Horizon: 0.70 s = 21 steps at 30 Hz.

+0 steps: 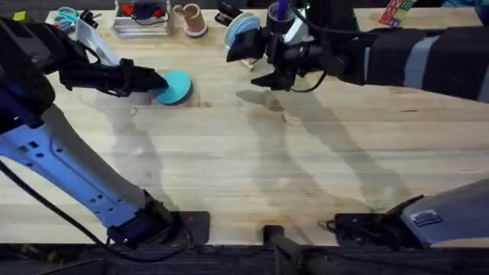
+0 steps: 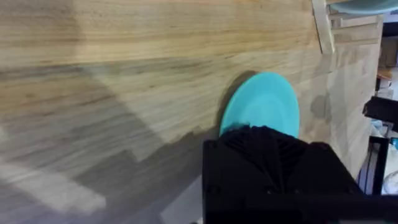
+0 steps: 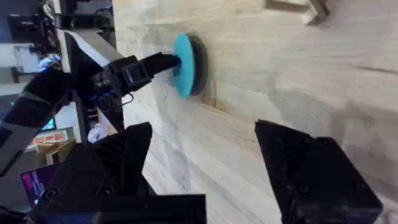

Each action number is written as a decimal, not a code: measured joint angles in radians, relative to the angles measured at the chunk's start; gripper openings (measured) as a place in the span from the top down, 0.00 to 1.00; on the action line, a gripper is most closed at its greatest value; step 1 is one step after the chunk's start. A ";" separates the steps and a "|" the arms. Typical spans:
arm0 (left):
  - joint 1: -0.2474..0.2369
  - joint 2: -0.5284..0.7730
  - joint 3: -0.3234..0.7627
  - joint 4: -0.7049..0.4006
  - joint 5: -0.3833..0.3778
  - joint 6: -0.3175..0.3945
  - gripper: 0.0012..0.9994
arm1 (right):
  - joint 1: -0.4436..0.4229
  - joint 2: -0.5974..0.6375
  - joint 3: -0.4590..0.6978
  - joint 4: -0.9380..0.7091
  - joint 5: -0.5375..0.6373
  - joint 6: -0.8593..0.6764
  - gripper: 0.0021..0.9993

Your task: Pick up the plates from the table one by one and place each into a slot on the dish rack.

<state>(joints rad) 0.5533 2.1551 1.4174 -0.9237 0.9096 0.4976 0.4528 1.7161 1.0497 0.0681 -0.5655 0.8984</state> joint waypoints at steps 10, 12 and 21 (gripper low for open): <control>0.000 0.000 0.000 0.000 0.000 0.000 0.96 | 0.040 0.055 -0.008 0.140 0.000 0.023 0.01; 0.000 0.000 0.000 0.000 0.000 0.000 0.96 | 0.049 0.078 -0.008 0.167 0.000 0.030 0.01; 0.000 0.000 0.000 0.000 0.000 0.000 0.96 | 0.080 0.165 -0.008 0.317 -0.004 0.075 0.01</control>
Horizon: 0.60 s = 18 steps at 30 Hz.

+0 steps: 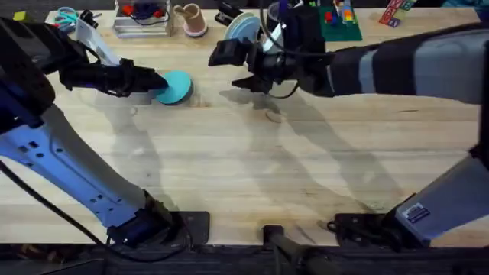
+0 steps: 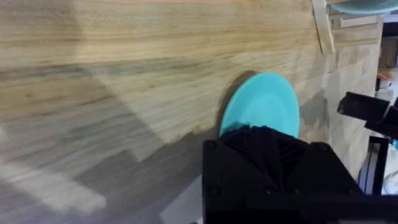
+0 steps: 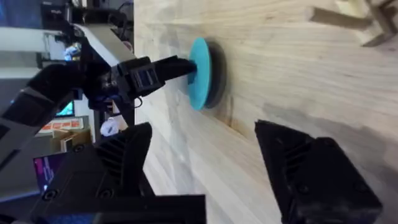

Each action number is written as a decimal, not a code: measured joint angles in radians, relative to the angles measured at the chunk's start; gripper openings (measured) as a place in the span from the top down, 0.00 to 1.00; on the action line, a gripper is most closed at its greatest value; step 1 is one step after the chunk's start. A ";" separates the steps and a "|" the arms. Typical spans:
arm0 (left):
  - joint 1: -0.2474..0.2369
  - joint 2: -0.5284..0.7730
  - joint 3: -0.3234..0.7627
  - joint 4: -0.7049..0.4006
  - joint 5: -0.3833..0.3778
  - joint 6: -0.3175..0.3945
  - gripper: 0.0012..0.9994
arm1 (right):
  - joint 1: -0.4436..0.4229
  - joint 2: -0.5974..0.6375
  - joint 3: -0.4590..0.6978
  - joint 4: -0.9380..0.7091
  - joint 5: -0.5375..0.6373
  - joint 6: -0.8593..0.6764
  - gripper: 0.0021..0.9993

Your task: Pick up the plates from the table one by one and place each into a slot on the dish rack.

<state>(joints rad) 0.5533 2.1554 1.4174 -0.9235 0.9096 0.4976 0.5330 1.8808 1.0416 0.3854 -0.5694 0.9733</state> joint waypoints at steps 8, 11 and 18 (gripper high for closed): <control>0.000 0.000 0.000 0.000 0.000 0.000 0.96 | 0.030 0.064 0.000 0.073 0.010 0.050 0.00; 0.000 0.000 0.000 0.000 0.000 0.000 0.96 | 0.037 0.071 -0.001 0.076 0.045 0.064 0.00; 0.000 0.000 0.000 0.000 0.000 0.000 0.96 | 0.059 0.071 -0.001 0.084 0.104 0.089 0.01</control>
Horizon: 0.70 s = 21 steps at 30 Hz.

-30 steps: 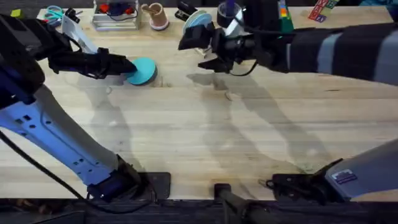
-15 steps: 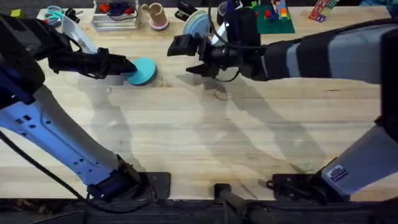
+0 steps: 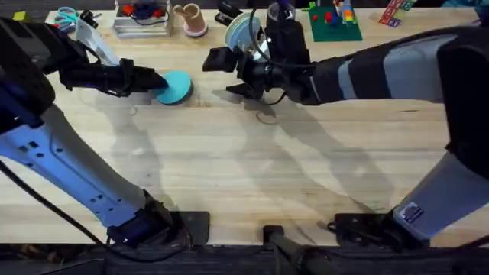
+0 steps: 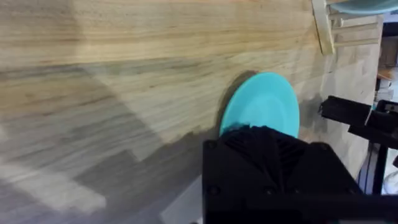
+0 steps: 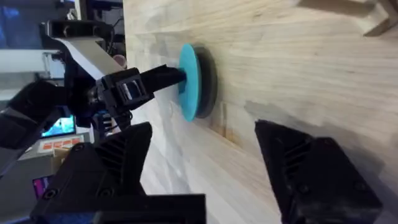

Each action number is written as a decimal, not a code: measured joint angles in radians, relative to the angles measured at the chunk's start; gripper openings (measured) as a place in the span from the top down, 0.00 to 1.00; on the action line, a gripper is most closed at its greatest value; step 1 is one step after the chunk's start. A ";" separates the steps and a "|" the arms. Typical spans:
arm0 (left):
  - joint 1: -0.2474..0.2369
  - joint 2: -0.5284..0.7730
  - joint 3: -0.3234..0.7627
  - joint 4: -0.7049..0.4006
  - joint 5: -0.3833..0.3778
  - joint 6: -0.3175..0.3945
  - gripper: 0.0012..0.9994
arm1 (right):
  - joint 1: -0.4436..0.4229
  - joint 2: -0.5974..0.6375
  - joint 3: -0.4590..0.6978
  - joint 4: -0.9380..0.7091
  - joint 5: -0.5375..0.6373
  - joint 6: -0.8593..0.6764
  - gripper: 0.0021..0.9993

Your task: Pick up the plates from the table one by one and place each into a slot on the dish rack.

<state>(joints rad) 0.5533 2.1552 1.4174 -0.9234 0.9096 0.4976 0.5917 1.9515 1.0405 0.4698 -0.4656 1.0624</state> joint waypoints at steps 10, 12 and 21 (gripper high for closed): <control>0.000 0.000 0.000 0.000 0.000 0.000 0.96 | 0.005 0.031 0.046 -0.005 0.010 0.030 0.00; 0.000 0.000 0.000 0.000 0.000 0.000 0.96 | 0.011 0.069 0.089 -0.006 0.009 0.041 0.00; 0.000 0.000 0.000 0.000 0.000 0.000 0.96 | 0.057 0.194 0.265 -0.064 0.002 0.060 0.01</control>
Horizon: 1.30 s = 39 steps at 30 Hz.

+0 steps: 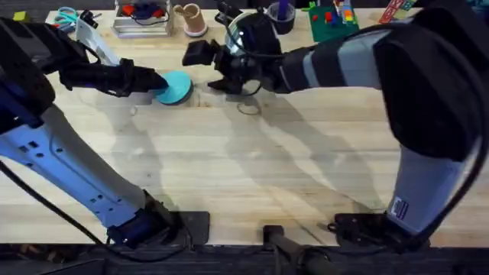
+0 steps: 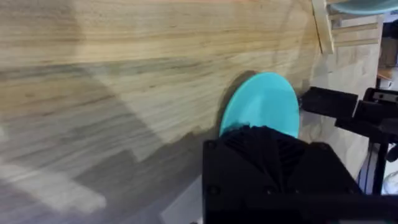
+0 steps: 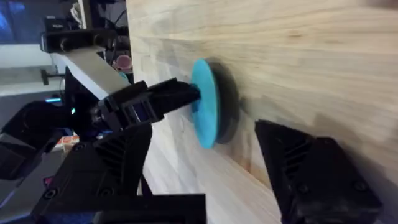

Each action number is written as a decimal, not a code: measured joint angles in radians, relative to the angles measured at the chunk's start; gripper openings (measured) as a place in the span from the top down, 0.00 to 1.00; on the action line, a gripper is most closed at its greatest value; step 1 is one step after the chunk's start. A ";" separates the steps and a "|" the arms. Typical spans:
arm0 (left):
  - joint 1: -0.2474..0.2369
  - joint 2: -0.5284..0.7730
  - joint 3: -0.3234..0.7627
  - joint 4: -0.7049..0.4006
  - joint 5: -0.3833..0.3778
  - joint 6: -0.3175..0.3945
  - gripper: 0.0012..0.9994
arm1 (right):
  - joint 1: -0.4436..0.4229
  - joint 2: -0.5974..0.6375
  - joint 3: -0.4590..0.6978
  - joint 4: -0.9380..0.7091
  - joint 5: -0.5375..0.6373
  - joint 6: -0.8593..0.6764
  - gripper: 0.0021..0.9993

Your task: Pick up the plates from the table one by one and place each into a slot on the dish rack.

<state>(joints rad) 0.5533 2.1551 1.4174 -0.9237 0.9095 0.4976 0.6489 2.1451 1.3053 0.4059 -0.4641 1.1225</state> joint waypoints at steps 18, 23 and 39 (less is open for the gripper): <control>0.000 0.000 0.000 0.000 0.000 0.000 0.96 | 0.103 0.089 0.166 -0.093 0.027 0.012 0.01; 0.000 0.000 0.000 0.000 0.000 0.000 0.96 | 0.114 0.102 0.181 -0.086 0.042 0.030 0.01; 0.001 0.000 0.000 0.010 0.004 0.000 0.96 | 0.134 0.160 0.250 -0.099 0.098 0.058 0.25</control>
<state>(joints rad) 0.5545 2.1551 1.4178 -0.9142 0.9134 0.4973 0.7826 2.3050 1.5556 0.3067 -0.3659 1.1806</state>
